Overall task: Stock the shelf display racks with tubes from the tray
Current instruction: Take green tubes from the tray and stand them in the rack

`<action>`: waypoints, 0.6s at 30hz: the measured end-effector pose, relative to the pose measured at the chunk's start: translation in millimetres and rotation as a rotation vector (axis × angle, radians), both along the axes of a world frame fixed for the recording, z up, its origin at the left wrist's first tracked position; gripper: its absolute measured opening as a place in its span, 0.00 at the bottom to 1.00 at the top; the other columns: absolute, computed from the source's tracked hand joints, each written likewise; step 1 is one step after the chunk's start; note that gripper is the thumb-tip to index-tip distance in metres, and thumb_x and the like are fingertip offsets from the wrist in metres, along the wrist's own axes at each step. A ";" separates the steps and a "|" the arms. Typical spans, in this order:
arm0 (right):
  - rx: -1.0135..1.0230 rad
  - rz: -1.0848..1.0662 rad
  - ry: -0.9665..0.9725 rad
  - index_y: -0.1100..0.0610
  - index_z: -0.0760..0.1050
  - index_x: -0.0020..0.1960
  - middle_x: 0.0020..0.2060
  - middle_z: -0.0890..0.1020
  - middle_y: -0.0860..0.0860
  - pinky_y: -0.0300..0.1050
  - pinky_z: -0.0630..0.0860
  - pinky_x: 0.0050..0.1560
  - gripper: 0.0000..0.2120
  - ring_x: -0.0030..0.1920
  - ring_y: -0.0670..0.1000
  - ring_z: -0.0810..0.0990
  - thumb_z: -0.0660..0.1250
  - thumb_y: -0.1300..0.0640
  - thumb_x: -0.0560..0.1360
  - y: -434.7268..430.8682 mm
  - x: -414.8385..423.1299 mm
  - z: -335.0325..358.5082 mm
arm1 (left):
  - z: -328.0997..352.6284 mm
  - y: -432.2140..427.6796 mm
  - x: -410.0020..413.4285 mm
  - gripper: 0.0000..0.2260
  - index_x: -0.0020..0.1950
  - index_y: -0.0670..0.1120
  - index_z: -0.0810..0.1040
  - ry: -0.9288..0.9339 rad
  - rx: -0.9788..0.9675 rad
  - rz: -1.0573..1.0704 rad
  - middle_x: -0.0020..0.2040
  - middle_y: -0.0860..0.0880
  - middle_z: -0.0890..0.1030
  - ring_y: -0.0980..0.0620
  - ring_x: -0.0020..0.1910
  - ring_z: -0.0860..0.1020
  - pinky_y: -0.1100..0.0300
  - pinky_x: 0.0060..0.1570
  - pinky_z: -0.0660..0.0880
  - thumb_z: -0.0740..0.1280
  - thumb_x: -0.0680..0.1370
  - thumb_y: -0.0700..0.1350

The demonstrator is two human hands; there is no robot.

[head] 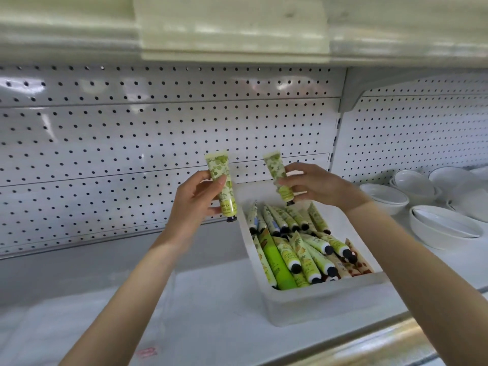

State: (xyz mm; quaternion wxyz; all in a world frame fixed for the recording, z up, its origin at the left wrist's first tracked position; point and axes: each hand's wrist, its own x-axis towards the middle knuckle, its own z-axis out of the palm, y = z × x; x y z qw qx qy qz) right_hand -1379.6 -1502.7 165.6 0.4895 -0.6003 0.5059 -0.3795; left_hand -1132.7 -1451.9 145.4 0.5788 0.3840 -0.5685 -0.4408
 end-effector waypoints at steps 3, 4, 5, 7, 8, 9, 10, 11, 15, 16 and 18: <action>-0.053 0.075 -0.101 0.55 0.77 0.50 0.50 0.83 0.54 0.44 0.79 0.46 0.07 0.47 0.53 0.82 0.70 0.60 0.72 20.3 25.5 12.9 | 1.7 6.5 9.5 0.09 0.54 0.43 0.77 0.034 0.014 -0.009 0.51 0.44 0.82 0.47 0.49 0.81 0.54 0.42 0.81 0.65 0.77 0.45; -0.051 0.094 -0.119 0.55 0.76 0.50 0.49 0.82 0.53 0.42 0.79 0.44 0.07 0.47 0.52 0.82 0.70 0.60 0.73 26.6 35.1 14.0 | 1.6 8.9 12.3 0.09 0.54 0.43 0.77 0.039 0.020 -0.006 0.50 0.44 0.82 0.48 0.47 0.82 0.54 0.41 0.81 0.65 0.77 0.45; -0.043 0.105 -0.129 0.55 0.76 0.50 0.49 0.82 0.53 0.42 0.78 0.44 0.08 0.48 0.52 0.81 0.70 0.60 0.72 32.1 44.6 13.1 | 1.2 11.5 15.2 0.08 0.53 0.43 0.77 0.045 0.026 -0.004 0.48 0.45 0.82 0.50 0.45 0.82 0.55 0.40 0.81 0.66 0.76 0.44; -0.019 0.104 -0.137 0.55 0.74 0.52 0.48 0.82 0.53 0.46 0.77 0.48 0.11 0.49 0.54 0.81 0.71 0.59 0.71 42.4 64.1 8.4 | -0.1 18.3 22.3 0.06 0.50 0.42 0.78 0.059 0.032 -0.009 0.42 0.47 0.81 0.52 0.40 0.82 0.57 0.36 0.80 0.66 0.76 0.43; -0.006 0.094 -0.145 0.55 0.74 0.52 0.48 0.82 0.53 0.49 0.77 0.52 0.12 0.51 0.56 0.80 0.72 0.59 0.70 47.5 72.4 5.6 | -1.0 21.3 25.6 0.05 0.49 0.42 0.77 0.065 0.036 -0.013 0.41 0.48 0.80 0.53 0.39 0.81 0.58 0.35 0.79 0.66 0.76 0.43; 0.002 0.085 -0.158 0.56 0.75 0.51 0.48 0.82 0.53 0.52 0.76 0.55 0.12 0.51 0.57 0.80 0.73 0.59 0.69 53.1 81.6 2.7 | -2.3 24.9 30.9 0.05 0.48 0.41 0.78 0.067 0.037 -0.014 0.40 0.48 0.80 0.52 0.38 0.81 0.57 0.35 0.79 0.67 0.76 0.43; 0.001 0.083 -0.175 0.56 0.76 0.50 0.47 0.83 0.53 0.53 0.76 0.56 0.11 0.51 0.57 0.81 0.73 0.59 0.69 59.4 90.0 -0.2 | -3.7 28.5 36.5 0.05 0.48 0.41 0.78 0.062 0.036 -0.011 0.39 0.47 0.79 0.53 0.38 0.81 0.57 0.35 0.79 0.67 0.76 0.43; -0.007 0.086 -0.192 0.56 0.76 0.48 0.45 0.83 0.53 0.53 0.77 0.55 0.09 0.49 0.55 0.81 0.73 0.59 0.69 65.7 97.8 -2.8 | -5.2 32.4 42.5 0.06 0.48 0.41 0.78 0.054 0.033 -0.009 0.40 0.46 0.79 0.53 0.38 0.80 0.57 0.35 0.79 0.67 0.75 0.43; -0.048 0.059 -0.238 0.57 0.76 0.48 0.44 0.82 0.53 0.49 0.80 0.50 0.07 0.46 0.53 0.82 0.71 0.62 0.71 91.0 125.2 -13.2 | -13.0 48.9 65.6 0.07 0.50 0.39 0.78 0.028 0.051 -0.005 0.42 0.44 0.79 0.54 0.37 0.81 0.58 0.35 0.80 0.67 0.75 0.41; -0.053 0.054 -0.242 0.58 0.76 0.48 0.44 0.82 0.54 0.48 0.80 0.48 0.07 0.45 0.53 0.82 0.71 0.62 0.71 96.5 131.3 -15.7 | -14.8 53.2 70.8 0.07 0.50 0.38 0.78 0.020 0.062 0.000 0.42 0.44 0.79 0.55 0.37 0.81 0.58 0.35 0.80 0.67 0.76 0.41; -0.054 0.047 -0.231 0.59 0.76 0.50 0.47 0.83 0.57 0.48 0.81 0.48 0.09 0.46 0.54 0.83 0.71 0.62 0.71 105.5 142.8 -21.0 | -17.9 60.9 80.2 0.08 0.51 0.38 0.78 0.016 0.087 0.006 0.43 0.44 0.80 0.53 0.38 0.81 0.57 0.36 0.80 0.67 0.75 0.41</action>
